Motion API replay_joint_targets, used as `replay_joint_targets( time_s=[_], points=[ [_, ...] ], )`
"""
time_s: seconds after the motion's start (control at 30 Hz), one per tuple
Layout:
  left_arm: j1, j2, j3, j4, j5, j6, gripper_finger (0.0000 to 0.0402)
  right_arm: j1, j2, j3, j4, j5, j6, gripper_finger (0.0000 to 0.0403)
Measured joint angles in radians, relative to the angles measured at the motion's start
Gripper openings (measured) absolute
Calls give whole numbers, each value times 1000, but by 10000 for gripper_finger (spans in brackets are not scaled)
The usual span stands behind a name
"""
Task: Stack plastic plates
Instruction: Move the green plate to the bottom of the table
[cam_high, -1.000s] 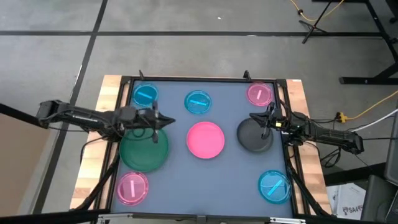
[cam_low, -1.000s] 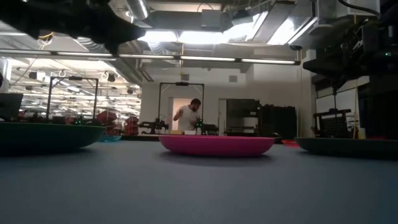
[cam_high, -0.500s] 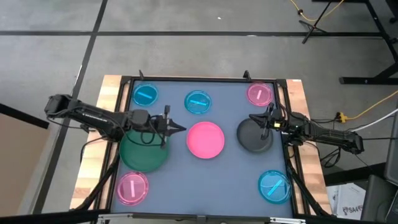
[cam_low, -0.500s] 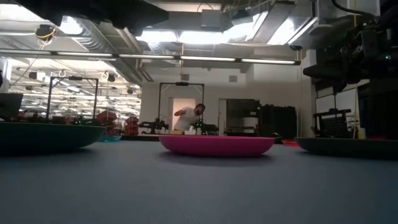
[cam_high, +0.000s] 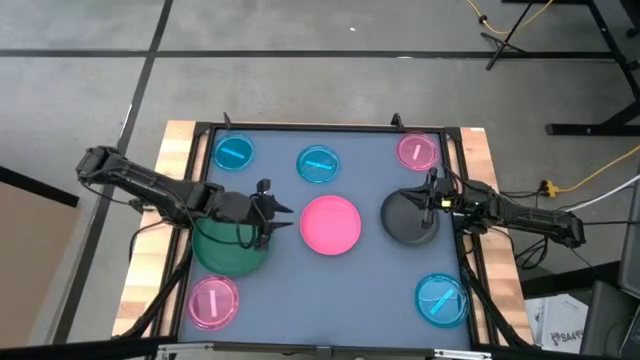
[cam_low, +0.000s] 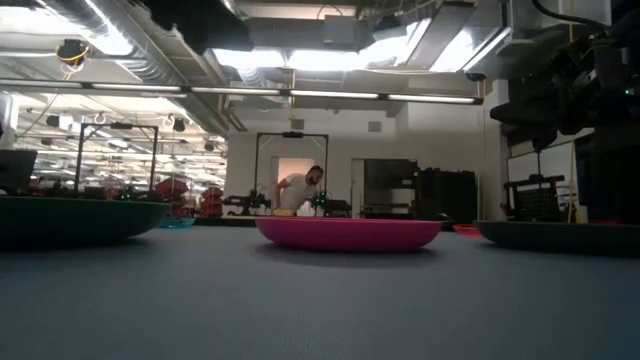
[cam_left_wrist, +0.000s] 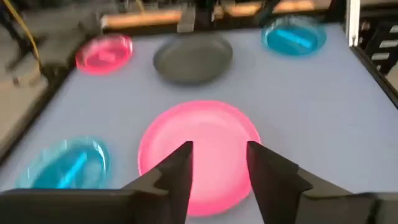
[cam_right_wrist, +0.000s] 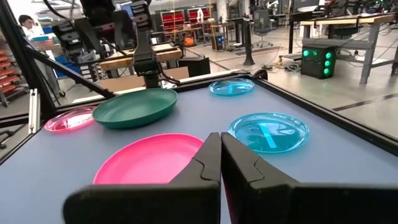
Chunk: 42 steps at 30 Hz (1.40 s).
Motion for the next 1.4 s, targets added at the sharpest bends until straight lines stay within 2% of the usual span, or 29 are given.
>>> replay_joint_targets(
  time_s=[0.2,0.33,0.47,0.63,0.77,0.9,1.07,1.4],
  points=[
    [-99,58,81,-206,-14,-214,167,0,0,0,-9,0,7,1],
    [-176,156,130,-258,-13,-317,165,0,0,0,-11,0,7,1],
    [-240,266,213,-429,-4,-475,164,0,0,0,-10,0,7,1],
    [-300,389,294,-630,53,-691,163,0,0,0,-11,0,-4,1],
    [-326,450,299,-726,109,-847,163,0,0,0,-11,0,-10,1],
    [-341,494,299,-754,175,-961,163,0,0,0,-17,-9,-19,1],
    [-351,523,299,-750,187,-1057,163,0,0,1,-18,-17,-38,1],
    [-351,587,299,-748,170,-1095,163,0,0,0,-19,-18,-54,1]
  ],
)
